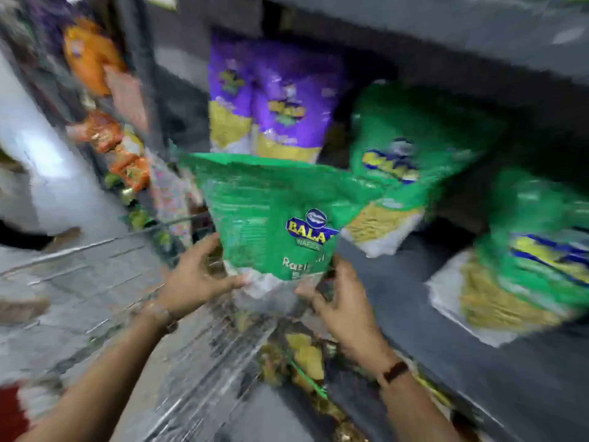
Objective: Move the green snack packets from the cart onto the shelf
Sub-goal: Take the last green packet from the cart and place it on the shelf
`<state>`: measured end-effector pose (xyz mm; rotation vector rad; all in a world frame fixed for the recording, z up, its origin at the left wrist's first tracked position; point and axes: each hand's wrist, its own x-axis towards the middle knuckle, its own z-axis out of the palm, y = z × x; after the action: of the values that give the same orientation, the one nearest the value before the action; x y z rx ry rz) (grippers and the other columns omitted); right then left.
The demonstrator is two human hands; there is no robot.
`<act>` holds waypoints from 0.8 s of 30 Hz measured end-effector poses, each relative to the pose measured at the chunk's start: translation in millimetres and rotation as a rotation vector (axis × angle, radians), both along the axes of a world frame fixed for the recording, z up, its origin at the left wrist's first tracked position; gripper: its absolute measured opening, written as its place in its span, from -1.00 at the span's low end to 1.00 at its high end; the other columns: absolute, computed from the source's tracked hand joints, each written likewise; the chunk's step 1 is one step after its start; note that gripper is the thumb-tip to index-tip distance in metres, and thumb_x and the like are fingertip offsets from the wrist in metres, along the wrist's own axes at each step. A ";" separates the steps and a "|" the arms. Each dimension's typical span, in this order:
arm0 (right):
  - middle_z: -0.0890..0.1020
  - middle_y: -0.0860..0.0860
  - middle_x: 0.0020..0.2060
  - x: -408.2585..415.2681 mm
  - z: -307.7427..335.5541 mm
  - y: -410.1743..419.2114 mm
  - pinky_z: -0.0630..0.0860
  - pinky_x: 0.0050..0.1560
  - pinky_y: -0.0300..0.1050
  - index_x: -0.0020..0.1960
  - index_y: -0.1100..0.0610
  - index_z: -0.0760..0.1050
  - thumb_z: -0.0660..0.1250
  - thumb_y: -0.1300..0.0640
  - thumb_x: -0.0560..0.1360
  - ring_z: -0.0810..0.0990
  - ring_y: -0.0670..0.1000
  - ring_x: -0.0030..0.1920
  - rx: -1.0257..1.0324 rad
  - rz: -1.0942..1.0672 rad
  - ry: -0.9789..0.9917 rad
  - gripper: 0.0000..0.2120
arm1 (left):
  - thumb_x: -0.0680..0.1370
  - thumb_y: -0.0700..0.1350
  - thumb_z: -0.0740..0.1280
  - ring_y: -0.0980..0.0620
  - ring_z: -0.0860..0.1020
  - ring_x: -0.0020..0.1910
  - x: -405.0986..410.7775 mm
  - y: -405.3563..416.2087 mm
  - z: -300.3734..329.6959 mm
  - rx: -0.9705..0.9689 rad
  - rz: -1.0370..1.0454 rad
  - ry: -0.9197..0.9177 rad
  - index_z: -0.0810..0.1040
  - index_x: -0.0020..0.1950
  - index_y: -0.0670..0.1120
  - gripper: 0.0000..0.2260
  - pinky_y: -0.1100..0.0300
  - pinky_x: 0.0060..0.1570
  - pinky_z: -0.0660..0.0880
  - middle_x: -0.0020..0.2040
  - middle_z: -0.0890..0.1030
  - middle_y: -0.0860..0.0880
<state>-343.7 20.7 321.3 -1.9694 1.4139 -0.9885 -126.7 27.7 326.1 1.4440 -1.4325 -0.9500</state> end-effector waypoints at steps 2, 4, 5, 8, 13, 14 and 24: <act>0.52 -0.04 -0.11 -62.2 25.1 31.2 0.30 -0.12 -0.33 0.08 0.15 0.42 0.46 0.14 0.34 0.47 0.00 -0.05 -0.087 -0.160 -0.037 -0.63 | 0.16 0.06 0.54 -0.05 0.56 0.08 -61.0 -2.6 30.0 -0.046 -0.151 -0.014 0.47 0.14 -0.13 -0.37 -0.02 0.18 0.47 0.11 0.60 -0.11; 0.46 -0.19 -0.15 -108.7 39.2 58.4 0.28 -0.11 -0.52 0.08 0.10 0.42 0.47 0.18 0.33 0.44 -0.11 -0.06 -0.109 -0.262 -0.049 -0.63 | 0.06 0.22 0.51 -0.13 0.56 0.06 -113.2 1.3 46.0 -0.076 -0.233 -0.068 0.48 0.09 -0.16 -0.26 0.02 0.08 0.51 0.07 0.60 -0.15; 0.47 -0.21 -0.13 -133.0 45.0 73.0 0.26 -0.10 -0.59 0.09 0.10 0.43 0.47 0.19 0.33 0.45 -0.14 -0.06 -0.120 -0.323 -0.049 -0.62 | 0.06 0.26 0.49 -0.13 0.57 0.01 -141.8 3.6 49.9 -0.105 -0.269 -0.118 0.49 0.06 -0.16 -0.27 0.09 -0.06 0.53 0.00 0.61 -0.13; 0.54 -0.23 -0.08 -202.6 55.2 118.0 0.30 -0.08 -0.60 0.02 -0.11 0.40 0.47 0.21 0.32 0.50 -0.29 -0.04 -0.129 -0.479 -0.076 -0.60 | 0.01 0.31 0.49 -0.06 0.56 -0.07 -224.4 17.4 50.5 -0.160 -0.363 -0.139 0.48 0.05 -0.12 -0.24 0.19 -0.20 0.46 -0.11 0.58 -0.06; 0.55 -0.23 -0.07 -297.5 50.0 172.1 0.36 -0.07 -0.59 0.02 -0.02 0.41 0.45 0.30 0.32 0.48 -0.45 -0.06 -0.091 -0.723 -0.118 -0.60 | 0.16 0.00 0.57 0.06 0.54 0.01 -348.5 32.3 35.1 -0.226 -0.646 -0.008 0.41 -0.07 0.20 -0.53 0.21 -0.05 0.41 -0.04 0.58 0.11; 0.55 -0.22 -0.06 -311.0 47.8 173.5 0.39 -0.04 -0.56 0.05 0.01 0.42 0.44 0.31 0.33 0.50 -0.42 -0.04 -0.088 -0.753 -0.132 -0.61 | 0.17 0.01 0.56 0.03 0.54 0.06 -366.5 29.6 30.6 -0.226 -0.678 -0.003 0.43 -0.01 0.17 -0.51 0.17 0.02 0.43 0.03 0.59 0.04; 0.53 0.01 0.22 -381.3 2.2 151.0 0.42 0.24 -0.22 0.19 0.03 0.42 0.20 0.10 0.50 0.51 -0.06 0.18 0.019 -0.819 -0.592 -0.74 | 0.33 -0.19 0.46 -0.10 0.40 0.29 -449.3 17.5 -8.7 -0.013 -0.773 0.135 0.25 0.34 -0.09 -0.36 -0.14 0.29 0.37 0.32 0.41 -0.13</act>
<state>-725.0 171.7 323.5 -0.8908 1.8398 -1.7041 -576.0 45.1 317.4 0.7729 -1.9222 -1.4618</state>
